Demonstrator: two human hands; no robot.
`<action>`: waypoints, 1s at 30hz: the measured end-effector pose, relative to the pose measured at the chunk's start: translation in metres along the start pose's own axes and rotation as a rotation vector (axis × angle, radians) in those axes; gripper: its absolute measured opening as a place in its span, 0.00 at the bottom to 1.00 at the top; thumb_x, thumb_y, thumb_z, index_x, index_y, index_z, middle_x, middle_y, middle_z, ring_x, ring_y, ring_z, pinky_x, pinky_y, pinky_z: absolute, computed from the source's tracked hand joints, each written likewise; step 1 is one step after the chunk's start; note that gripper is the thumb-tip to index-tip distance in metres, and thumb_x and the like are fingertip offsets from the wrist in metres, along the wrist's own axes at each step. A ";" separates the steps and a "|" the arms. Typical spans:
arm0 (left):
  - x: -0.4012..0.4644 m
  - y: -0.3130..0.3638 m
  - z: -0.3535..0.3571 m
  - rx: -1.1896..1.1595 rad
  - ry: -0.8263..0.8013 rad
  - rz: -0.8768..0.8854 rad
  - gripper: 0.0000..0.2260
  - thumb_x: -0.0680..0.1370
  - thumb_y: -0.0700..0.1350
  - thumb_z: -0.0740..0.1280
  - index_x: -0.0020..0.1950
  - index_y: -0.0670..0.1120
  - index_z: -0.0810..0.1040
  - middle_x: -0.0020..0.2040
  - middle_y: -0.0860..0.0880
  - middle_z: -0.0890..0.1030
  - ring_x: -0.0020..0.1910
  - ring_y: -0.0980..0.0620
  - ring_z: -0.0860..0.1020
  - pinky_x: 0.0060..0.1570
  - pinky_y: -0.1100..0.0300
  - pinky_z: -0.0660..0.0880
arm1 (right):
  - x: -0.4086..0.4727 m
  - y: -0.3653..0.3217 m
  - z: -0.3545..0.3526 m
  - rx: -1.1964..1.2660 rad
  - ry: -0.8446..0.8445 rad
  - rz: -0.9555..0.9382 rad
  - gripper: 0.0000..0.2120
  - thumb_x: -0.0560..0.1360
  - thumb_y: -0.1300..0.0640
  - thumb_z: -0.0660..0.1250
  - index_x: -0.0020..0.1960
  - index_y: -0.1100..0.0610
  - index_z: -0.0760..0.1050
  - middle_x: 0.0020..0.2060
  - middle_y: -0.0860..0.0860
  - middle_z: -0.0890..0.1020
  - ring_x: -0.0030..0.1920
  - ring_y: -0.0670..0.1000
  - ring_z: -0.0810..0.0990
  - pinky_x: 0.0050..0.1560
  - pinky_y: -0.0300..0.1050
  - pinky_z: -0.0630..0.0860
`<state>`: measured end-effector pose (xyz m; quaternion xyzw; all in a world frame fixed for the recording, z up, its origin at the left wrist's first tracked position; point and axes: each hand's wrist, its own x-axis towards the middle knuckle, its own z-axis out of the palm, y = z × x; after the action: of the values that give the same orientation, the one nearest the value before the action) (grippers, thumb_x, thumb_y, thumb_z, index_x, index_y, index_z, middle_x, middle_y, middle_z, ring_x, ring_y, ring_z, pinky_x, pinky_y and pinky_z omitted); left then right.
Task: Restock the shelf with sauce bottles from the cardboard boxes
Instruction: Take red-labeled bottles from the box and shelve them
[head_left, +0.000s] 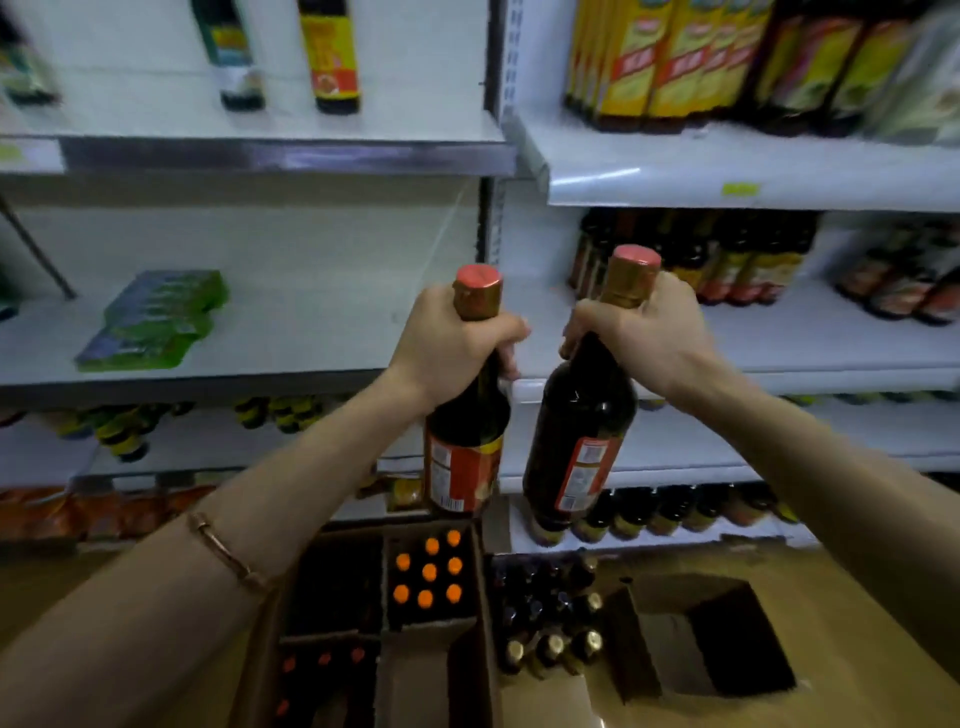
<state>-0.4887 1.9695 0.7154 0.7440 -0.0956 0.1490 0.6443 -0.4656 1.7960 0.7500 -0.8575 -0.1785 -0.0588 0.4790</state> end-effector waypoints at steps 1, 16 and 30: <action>0.008 0.007 0.014 -0.012 -0.044 0.007 0.14 0.67 0.41 0.69 0.21 0.47 0.76 0.24 0.44 0.78 0.27 0.41 0.78 0.38 0.50 0.77 | -0.002 0.002 -0.019 -0.002 0.030 0.003 0.08 0.68 0.61 0.71 0.36 0.66 0.80 0.33 0.56 0.84 0.35 0.52 0.84 0.38 0.44 0.80; 0.095 0.115 0.330 -0.257 -0.500 0.070 0.13 0.67 0.40 0.68 0.22 0.44 0.74 0.22 0.45 0.74 0.24 0.45 0.75 0.36 0.53 0.75 | -0.055 0.074 -0.334 -0.088 0.374 0.118 0.13 0.65 0.56 0.71 0.34 0.67 0.75 0.28 0.51 0.83 0.31 0.51 0.82 0.33 0.42 0.78; 0.163 0.151 0.581 -0.353 -0.663 0.083 0.17 0.70 0.34 0.67 0.21 0.42 0.72 0.22 0.43 0.72 0.22 0.44 0.74 0.31 0.57 0.74 | -0.053 0.175 -0.536 -0.130 0.511 0.189 0.29 0.55 0.47 0.68 0.43 0.72 0.75 0.42 0.66 0.83 0.45 0.67 0.81 0.49 0.67 0.78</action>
<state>-0.3294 1.3810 0.8389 0.6250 -0.3531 -0.0928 0.6900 -0.4138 1.2476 0.8823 -0.8566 0.0331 -0.2393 0.4560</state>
